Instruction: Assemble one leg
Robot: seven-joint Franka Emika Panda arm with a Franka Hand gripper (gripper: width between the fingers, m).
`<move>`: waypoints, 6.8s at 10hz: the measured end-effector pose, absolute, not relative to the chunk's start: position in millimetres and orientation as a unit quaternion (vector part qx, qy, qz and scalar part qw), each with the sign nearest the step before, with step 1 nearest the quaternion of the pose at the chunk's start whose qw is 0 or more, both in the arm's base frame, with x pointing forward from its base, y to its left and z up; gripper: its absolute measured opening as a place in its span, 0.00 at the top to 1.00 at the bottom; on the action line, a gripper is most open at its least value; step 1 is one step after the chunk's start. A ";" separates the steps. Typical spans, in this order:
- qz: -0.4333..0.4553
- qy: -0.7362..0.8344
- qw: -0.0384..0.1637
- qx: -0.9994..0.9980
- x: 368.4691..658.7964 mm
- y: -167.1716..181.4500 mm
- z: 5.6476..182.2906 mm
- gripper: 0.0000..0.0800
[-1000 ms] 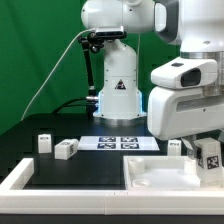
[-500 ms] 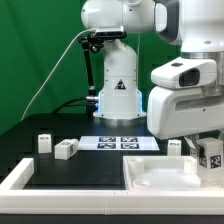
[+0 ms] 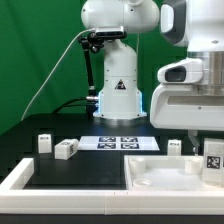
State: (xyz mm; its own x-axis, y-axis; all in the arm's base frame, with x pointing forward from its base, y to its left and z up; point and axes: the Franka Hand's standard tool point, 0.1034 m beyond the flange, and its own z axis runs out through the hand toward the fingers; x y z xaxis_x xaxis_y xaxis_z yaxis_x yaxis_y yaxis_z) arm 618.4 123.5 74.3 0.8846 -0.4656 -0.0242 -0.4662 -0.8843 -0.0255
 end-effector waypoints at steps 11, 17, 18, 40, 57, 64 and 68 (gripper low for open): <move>0.012 0.346 0.015 -0.938 617.3 128.8 73.5 0.20; 0.005 0.006 0.018 -1.000 618.5 124.4 73.6 0.19; 0.004 -0.043 0.018 -0.999 618.5 124.1 73.5 0.19; -0.001 0.510 0.040 -0.859 622.4 123.7 70.5 0.32; -0.017 -0.086 0.019 -0.996 622.8 124.5 71.9 0.64; -0.022 0.149 0.026 -0.988 622.3 123.7 70.2 0.63; -0.030 0.416 0.044 -0.908 623.9 121.8 69.3 0.63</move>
Offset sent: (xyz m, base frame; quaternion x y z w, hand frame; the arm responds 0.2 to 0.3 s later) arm -0.0003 -0.0112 0.0015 -0.0308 0.0113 0.3009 0.9531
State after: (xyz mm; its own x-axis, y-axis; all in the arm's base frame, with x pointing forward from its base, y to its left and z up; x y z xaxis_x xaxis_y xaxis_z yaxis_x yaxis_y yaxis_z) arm 623.9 121.8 69.3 0.6517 -0.7583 0.0165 -0.7530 -0.6495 -0.1053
